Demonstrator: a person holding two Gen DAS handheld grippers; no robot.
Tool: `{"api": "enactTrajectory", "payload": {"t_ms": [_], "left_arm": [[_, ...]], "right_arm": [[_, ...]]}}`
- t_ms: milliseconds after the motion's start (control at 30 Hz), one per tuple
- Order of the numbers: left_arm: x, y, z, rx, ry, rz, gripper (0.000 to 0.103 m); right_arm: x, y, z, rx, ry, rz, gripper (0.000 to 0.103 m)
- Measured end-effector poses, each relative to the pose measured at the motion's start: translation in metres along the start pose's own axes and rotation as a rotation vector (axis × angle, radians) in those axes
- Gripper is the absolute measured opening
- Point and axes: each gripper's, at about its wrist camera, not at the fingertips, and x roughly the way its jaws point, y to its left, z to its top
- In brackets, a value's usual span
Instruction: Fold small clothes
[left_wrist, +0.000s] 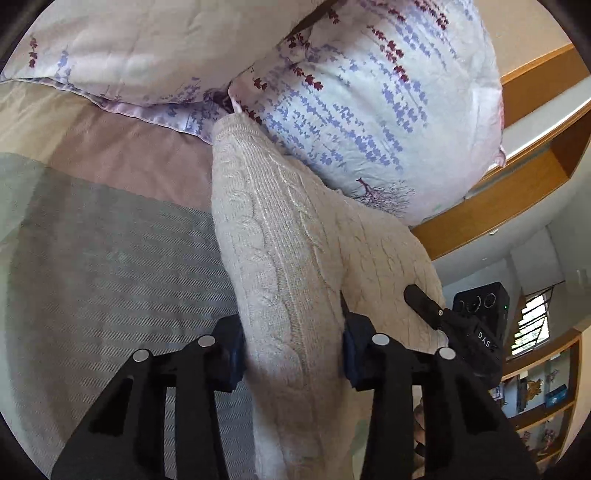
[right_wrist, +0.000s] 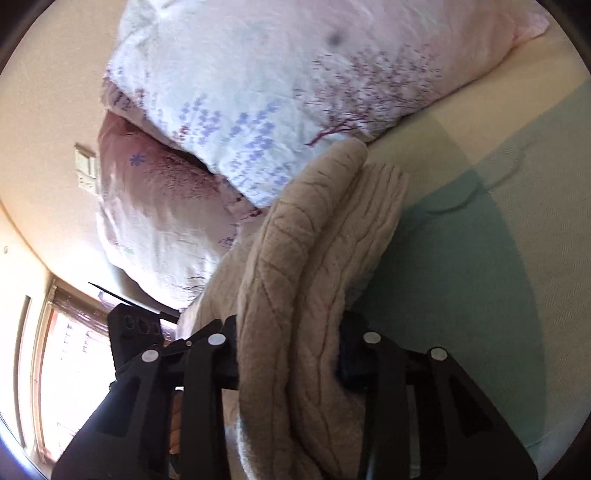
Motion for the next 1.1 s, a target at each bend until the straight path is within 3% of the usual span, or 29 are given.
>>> {"api": "enactTrajectory", "payload": {"t_ms": [100, 167, 200, 267, 300, 367, 433, 500, 533, 600, 700, 767, 833, 867, 900, 967, 1100], "left_arm": [[-0.049, 0.008, -0.002, 0.063, -0.058, 0.042, 0.042], [-0.066, 0.018, 0.002, 0.105, -0.093, 0.164, 0.047], [-0.072, 0.023, 0.002, 0.13, -0.112, 0.247, 0.05], [-0.075, 0.029, 0.001, 0.164, -0.145, 0.403, 0.052], [-0.084, 0.03, -0.005, 0.193, -0.176, 0.44, 0.052], [-0.099, 0.022, -0.017, 0.252, -0.225, 0.489, 0.062], [-0.109, 0.012, -0.032, 0.292, -0.246, 0.544, 0.072], [-0.114, -0.001, -0.049, 0.312, -0.246, 0.547, 0.078], [-0.116, -0.004, -0.057, 0.315, -0.242, 0.546, 0.082], [-0.116, -0.006, -0.071, 0.305, -0.229, 0.543, 0.084], [-0.104, -0.002, -0.084, 0.284, -0.196, 0.593, 0.092], [-0.098, 0.002, -0.09, 0.275, -0.179, 0.619, 0.095], [-0.094, 0.003, -0.093, 0.267, -0.17, 0.636, 0.099], [-0.091, 0.003, -0.093, 0.267, -0.164, 0.659, 0.102], [-0.089, 0.003, -0.093, 0.268, -0.161, 0.688, 0.102], [-0.084, 0.002, -0.095, 0.273, -0.132, 0.717, 0.102], [-0.072, 0.003, -0.102, 0.293, -0.06, 0.755, 0.102]], "right_arm": [[0.026, 0.045, -0.014, -0.115, 0.082, 0.011, 0.033], [0.054, 0.059, -0.018, -0.161, 0.145, -0.063, 0.036], [0.066, 0.06, -0.019, -0.183, 0.164, -0.146, 0.038], [0.073, 0.056, -0.018, -0.175, 0.126, -0.301, 0.045], [0.063, 0.055, -0.017, -0.16, 0.062, -0.316, 0.054], [0.039, 0.06, -0.015, -0.162, -0.055, -0.379, 0.058], [0.029, 0.065, -0.014, -0.167, -0.052, -0.332, 0.058], [0.041, 0.076, -0.013, -0.194, -0.001, -0.304, 0.058], [0.051, 0.08, -0.015, -0.219, 0.03, -0.328, 0.055], [0.075, 0.078, -0.018, -0.226, 0.074, -0.395, 0.013], [0.076, 0.061, -0.002, -0.096, -0.002, -0.382, 0.011], [0.07, 0.056, -0.003, -0.042, -0.006, -0.377, 0.011], [0.058, 0.066, -0.012, -0.066, -0.032, -0.434, 0.016], [0.048, 0.073, -0.02, -0.091, -0.052, -0.494, 0.035], [0.036, 0.081, -0.03, -0.117, -0.076, -0.56, 0.068], [0.01, 0.097, -0.053, -0.183, -0.112, -0.57, 0.101], [-0.004, 0.11, -0.106, -0.309, -0.018, -0.684, 0.101]]}}
